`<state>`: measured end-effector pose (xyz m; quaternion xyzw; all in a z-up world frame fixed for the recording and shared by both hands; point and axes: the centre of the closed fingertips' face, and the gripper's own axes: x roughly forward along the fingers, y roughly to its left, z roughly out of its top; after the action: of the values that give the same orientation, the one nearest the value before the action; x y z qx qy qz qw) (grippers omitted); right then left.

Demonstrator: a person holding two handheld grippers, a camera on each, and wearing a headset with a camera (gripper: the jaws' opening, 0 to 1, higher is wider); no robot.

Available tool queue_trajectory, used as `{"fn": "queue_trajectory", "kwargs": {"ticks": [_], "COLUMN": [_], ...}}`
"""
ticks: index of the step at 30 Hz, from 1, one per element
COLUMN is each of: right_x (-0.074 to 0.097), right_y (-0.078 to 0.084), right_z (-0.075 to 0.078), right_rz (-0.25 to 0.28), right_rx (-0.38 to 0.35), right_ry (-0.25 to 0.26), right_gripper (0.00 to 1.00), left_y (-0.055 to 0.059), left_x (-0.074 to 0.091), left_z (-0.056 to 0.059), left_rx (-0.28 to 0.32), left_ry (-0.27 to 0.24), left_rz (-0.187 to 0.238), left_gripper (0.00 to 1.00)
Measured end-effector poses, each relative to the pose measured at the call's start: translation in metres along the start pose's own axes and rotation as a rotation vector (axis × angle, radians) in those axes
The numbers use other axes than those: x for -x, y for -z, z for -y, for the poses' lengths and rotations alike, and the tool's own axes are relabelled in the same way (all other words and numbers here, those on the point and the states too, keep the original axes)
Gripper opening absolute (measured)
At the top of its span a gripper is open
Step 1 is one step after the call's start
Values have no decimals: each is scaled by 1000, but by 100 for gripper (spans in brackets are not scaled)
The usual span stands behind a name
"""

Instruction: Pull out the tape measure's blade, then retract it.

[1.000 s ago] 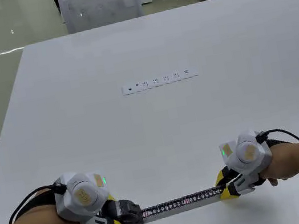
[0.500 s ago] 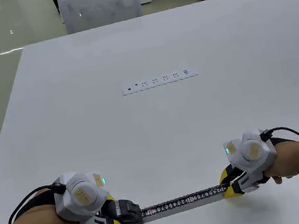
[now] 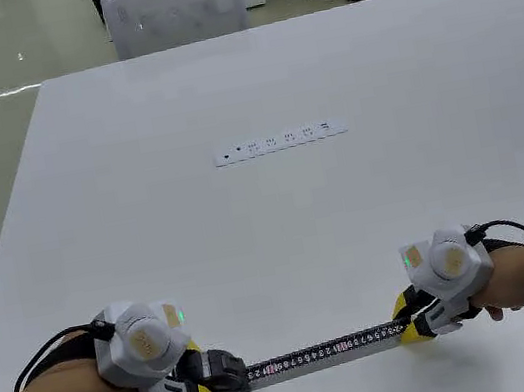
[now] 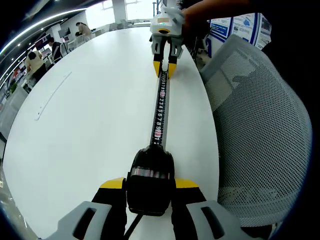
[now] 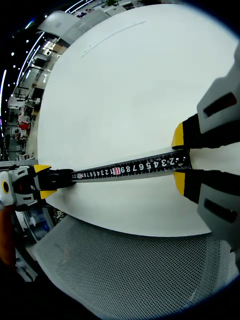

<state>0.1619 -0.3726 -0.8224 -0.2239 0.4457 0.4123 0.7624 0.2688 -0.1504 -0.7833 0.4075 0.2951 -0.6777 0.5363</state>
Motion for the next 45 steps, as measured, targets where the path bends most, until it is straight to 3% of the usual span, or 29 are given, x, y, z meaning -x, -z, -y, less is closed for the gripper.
{"fn": "queue_trajectory", "kwargs": {"ticks": [37, 45], "right_x": [2, 1], "right_y": [5, 4], "right_z": [2, 0], "right_rz": [-5, -39], "right_rx": [-19, 6], "right_ry": [-7, -17], "right_gripper": [14, 14], "left_y": [0, -2], "left_x": [0, -1], "left_z": [0, -1], "left_rx": [-2, 2], "left_ry": [0, -22], "left_rz": [3, 23], "left_gripper": [31, 32]}}
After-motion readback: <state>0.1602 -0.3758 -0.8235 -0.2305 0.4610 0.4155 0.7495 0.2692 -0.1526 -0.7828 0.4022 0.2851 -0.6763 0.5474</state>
